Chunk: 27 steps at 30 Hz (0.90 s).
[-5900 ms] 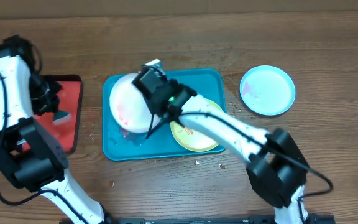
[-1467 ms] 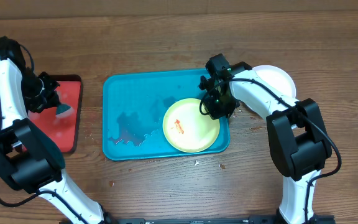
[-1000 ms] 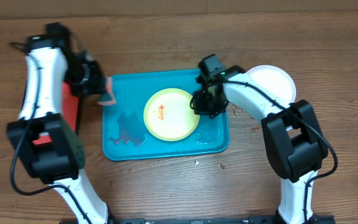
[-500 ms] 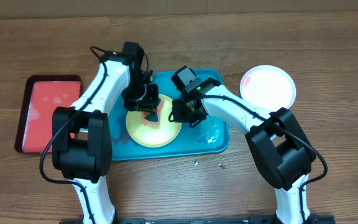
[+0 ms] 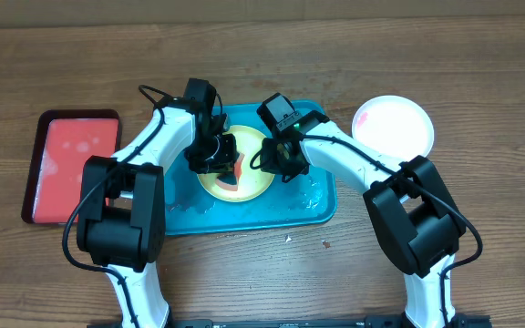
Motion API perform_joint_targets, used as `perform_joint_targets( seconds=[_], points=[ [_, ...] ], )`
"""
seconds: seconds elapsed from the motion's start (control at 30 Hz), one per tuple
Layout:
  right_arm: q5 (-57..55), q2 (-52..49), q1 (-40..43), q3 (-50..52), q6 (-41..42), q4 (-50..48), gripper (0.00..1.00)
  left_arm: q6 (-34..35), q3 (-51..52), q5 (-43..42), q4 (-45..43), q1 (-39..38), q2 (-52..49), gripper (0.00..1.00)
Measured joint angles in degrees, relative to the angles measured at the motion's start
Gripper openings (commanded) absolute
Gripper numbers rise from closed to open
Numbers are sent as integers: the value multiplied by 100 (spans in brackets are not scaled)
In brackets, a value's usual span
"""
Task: Clean dirty plates on tray and stack at the side
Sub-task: 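Scrub the yellow plate with the left-held sponge while right holds it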
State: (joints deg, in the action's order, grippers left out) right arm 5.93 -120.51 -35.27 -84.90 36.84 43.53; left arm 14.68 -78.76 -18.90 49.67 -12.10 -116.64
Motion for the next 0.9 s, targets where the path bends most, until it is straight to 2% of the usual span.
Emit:
perform_joint_targets(
  seconds=[0.13,0.27,0.57,0.67,0.9],
  points=[
    [-107,0,-46,0,0,-48,4,37,4,149,-118,-133,7,4],
    [-83,0,-57,0,0,-63,4,57,-2,706,-76,-229,57,4],
    [2,0,-227,0,4,-94,4,599,-479,2634,1005,-46,68,4],
    [9,0,-227,0,4,-96,4,629,-688,2629,979,59,68,4],
    [7,0,-227,0,4,-105,4,621,-785,955,284,-74,63,4]
  ],
)
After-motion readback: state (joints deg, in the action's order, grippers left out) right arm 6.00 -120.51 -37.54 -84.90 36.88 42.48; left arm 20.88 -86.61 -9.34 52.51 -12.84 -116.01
